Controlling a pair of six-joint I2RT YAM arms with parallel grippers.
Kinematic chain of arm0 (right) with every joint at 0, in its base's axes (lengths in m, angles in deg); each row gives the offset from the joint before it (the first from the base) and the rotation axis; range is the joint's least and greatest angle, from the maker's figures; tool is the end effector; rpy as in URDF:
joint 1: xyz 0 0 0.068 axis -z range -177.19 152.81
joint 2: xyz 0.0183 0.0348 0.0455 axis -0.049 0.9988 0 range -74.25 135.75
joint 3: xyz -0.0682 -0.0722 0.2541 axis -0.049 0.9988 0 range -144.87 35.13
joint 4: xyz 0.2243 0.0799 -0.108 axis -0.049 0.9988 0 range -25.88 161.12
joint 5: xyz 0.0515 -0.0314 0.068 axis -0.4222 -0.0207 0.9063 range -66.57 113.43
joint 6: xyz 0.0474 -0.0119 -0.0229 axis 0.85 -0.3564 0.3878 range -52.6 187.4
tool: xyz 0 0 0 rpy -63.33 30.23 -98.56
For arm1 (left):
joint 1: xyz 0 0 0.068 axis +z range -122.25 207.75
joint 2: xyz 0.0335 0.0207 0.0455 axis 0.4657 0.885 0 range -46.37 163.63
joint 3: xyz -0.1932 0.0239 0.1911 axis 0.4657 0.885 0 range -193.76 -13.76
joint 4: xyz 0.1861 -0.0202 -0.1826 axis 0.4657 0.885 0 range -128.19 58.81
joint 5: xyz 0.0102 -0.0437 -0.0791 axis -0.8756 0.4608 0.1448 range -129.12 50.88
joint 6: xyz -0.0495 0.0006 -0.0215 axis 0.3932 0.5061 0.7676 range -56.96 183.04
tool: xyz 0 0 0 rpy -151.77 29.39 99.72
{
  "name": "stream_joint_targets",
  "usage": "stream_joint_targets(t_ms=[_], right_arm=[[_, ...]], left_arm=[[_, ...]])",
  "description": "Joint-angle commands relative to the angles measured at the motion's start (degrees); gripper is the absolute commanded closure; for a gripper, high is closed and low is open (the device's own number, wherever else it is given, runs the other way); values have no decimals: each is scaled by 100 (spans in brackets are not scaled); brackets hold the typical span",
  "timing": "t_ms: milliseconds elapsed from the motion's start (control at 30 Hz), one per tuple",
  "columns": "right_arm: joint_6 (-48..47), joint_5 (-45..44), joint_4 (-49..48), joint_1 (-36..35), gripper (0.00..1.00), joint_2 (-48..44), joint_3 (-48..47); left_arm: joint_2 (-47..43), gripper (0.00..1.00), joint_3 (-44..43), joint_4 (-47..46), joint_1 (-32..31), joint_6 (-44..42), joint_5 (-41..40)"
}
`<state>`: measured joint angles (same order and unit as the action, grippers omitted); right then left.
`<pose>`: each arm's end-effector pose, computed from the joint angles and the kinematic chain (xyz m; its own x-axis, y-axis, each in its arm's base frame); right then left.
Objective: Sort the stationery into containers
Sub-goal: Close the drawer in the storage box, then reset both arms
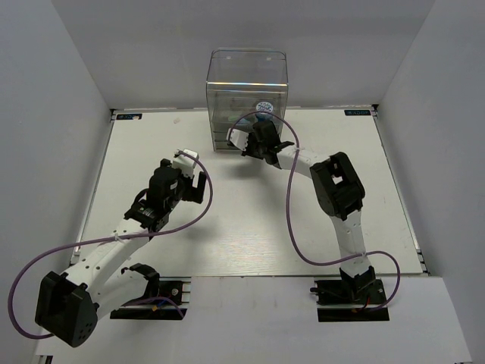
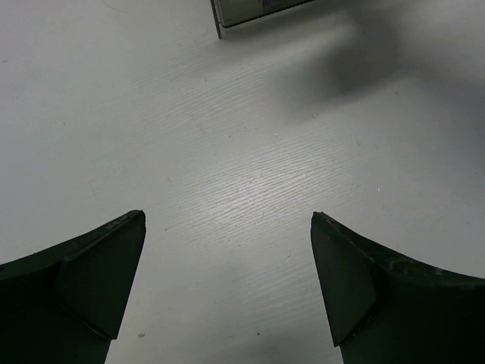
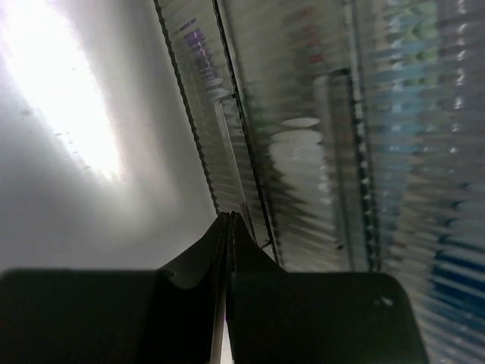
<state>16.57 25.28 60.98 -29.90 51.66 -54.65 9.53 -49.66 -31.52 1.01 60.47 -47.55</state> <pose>0.4201 0.2712 0.1717 0.1470 -0.8265 -0.5434 -0.7107 0.2939 -0.6392 0.1993 -0.0946 0.2557 -0.3858 0.2440 -0.8897 0.3458 0.9323 0.1057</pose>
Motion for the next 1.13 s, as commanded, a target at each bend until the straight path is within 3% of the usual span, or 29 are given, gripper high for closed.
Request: stream_joint_targets(t_ms=[0,300,467,500,567,600,633,667,700,867,1100], right_arm=[[-58,-141,-267,54,100,179,-400],[-103,-387,-434,89,100,295,-383],[195,921,-73,72,99,-669,546],[301,1105,57,80,94,-1090,914],[1038,1721,224,98,73,-1682,1364],[1205,1844,287,124,59,-2049,1610],[1833,2002,279,142,30,-2375,1752],[2031,2030,305,151,23,-2543,2075],[2355,2039,470,159,10,-2841,2183],[3631,1031,550,186,10,-3783,2886],[3589,53,-257,265,10,-5476,4151]], left_arm=[[-9,0,39,-131,20,-33,113],[-9,0,39,-71,20,-33,113],[-9,0,39,-132,20,-33,166],[-9,0,-13,-132,20,-33,227],[-9,0,-14,-132,20,-33,298],[-9,0,-14,-132,20,-33,367],[-9,0,-14,-132,20,-33,438],[-9,0,-14,-132,20,-33,438],[-9,0,-14,-132,20,-33,490],[-184,0,-14,-132,20,-33,623],[-176,0,110,-184,20,-86,799]])
